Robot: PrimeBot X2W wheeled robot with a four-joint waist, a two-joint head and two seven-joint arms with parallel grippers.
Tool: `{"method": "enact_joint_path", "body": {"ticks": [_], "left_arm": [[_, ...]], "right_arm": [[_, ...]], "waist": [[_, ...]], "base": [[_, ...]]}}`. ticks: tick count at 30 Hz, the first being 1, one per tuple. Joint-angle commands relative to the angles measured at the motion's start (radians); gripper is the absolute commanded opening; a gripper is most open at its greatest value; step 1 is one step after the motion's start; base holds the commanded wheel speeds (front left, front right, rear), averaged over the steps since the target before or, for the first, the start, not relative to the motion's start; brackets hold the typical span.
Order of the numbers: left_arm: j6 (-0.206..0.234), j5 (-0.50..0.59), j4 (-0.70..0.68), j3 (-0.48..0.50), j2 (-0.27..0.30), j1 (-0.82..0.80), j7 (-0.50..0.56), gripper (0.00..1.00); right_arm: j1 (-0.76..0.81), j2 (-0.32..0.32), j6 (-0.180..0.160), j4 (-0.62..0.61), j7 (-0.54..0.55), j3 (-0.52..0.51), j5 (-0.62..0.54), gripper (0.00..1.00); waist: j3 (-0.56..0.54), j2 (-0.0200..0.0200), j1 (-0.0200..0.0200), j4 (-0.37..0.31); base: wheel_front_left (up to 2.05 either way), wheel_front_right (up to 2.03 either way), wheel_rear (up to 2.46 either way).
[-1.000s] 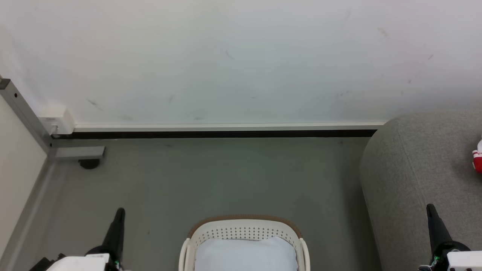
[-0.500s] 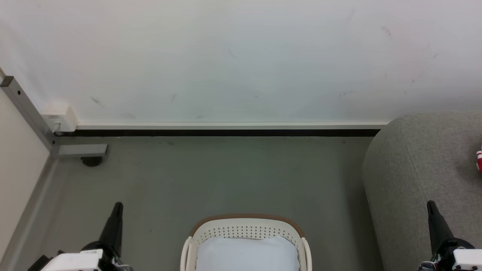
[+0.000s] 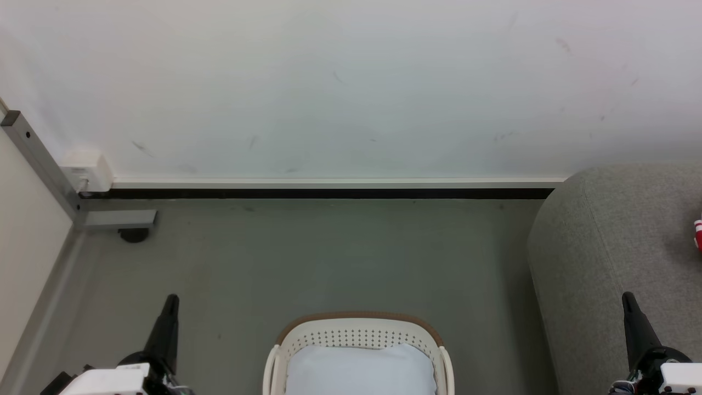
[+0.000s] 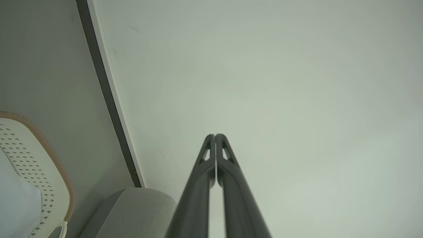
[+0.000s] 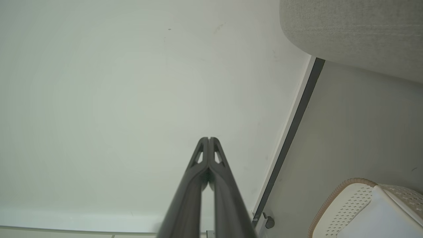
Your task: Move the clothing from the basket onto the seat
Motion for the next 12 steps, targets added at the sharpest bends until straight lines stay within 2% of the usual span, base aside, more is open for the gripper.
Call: {"method": "enact_joint_path", "body": {"ticks": [1,12], "left_arm": [[-0.005,-0.013,-0.003,0.003,0.002,-0.009,0.004,0.00],[-0.005,-0.013,-0.003,0.003,0.002,-0.009,0.004,0.00]], "right_arm": [[-0.012,-0.007,-0.002,-0.004,0.005,-0.003,0.002,0.00],[-0.012,-0.007,-0.002,-0.004,0.005,-0.003,0.002,0.00]], "waist": [[0.000,0.0000,-0.0001,0.000],[0.000,0.0000,-0.0001,0.000]], "base": [[0.00,0.00,0.00],[0.00,0.00,0.00]]}}
